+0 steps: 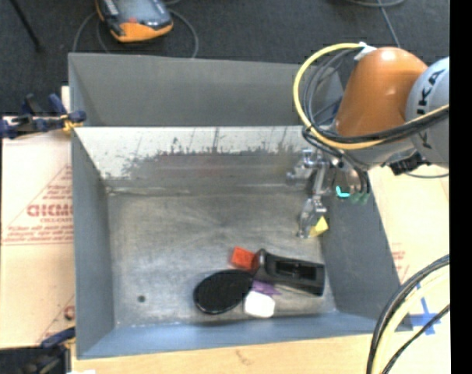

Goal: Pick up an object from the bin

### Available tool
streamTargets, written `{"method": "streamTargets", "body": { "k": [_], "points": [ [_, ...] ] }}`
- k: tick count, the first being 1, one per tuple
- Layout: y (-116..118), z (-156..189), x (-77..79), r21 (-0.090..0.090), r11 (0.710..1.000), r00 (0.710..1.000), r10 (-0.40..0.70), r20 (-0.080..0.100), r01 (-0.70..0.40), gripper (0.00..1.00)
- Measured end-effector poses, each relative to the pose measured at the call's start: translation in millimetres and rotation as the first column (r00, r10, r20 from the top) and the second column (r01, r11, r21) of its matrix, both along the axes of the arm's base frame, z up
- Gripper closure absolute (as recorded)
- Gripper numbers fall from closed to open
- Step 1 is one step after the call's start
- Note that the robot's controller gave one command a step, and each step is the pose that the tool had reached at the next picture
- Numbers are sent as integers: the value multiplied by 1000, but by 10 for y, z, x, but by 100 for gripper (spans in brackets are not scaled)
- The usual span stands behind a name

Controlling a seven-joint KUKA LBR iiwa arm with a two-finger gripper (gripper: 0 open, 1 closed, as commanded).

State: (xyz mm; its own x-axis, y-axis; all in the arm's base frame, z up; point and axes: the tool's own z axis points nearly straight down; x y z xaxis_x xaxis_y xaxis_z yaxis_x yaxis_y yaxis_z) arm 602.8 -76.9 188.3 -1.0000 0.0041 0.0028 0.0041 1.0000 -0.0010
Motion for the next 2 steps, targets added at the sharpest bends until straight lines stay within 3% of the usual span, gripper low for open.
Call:
{"method": "streamTargets", "body": {
  "k": [1, 2],
  "points": [
    [1, 45, 17, -1, 1000, 1000, 1, 8, -1, 0],
    [-122, -609, -424, -1, 1000, 1000, -8, 10, 8, 0]
  ]
}}
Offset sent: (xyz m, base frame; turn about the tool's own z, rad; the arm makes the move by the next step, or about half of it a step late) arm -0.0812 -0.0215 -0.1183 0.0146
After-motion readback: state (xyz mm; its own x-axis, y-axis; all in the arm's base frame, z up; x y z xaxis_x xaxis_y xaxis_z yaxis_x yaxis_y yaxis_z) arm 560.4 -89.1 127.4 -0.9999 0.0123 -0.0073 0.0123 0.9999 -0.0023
